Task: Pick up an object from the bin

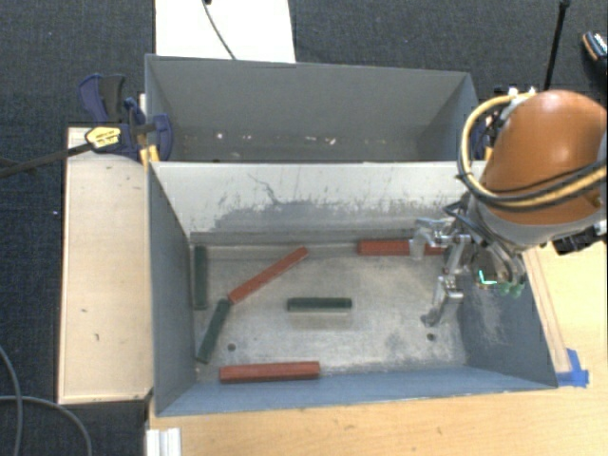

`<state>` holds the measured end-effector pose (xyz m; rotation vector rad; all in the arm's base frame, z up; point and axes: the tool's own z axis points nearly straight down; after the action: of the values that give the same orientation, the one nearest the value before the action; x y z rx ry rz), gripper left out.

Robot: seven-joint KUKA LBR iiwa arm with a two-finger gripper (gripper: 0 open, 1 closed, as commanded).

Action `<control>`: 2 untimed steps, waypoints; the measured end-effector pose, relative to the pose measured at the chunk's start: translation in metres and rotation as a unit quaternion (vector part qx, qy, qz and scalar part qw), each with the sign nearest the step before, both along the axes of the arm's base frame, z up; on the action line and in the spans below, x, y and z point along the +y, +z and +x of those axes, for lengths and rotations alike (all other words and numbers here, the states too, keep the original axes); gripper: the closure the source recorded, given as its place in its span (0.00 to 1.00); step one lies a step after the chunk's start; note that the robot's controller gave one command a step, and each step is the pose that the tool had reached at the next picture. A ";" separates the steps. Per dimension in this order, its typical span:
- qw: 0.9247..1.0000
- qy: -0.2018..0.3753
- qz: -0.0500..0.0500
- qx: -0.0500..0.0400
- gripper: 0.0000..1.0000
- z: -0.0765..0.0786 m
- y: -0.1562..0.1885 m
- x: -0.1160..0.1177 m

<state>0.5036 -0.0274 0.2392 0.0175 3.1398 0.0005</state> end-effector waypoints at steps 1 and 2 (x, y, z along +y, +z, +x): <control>0.998 0.064 0.001 0.003 0.00 0.051 -0.107 0.081; 0.993 0.122 0.000 0.003 0.00 0.075 -0.172 0.067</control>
Offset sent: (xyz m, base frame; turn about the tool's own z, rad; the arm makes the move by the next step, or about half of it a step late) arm 0.0517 0.0776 -0.1037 -0.1201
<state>0.5785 0.0395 0.0676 -0.3660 3.1248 0.0005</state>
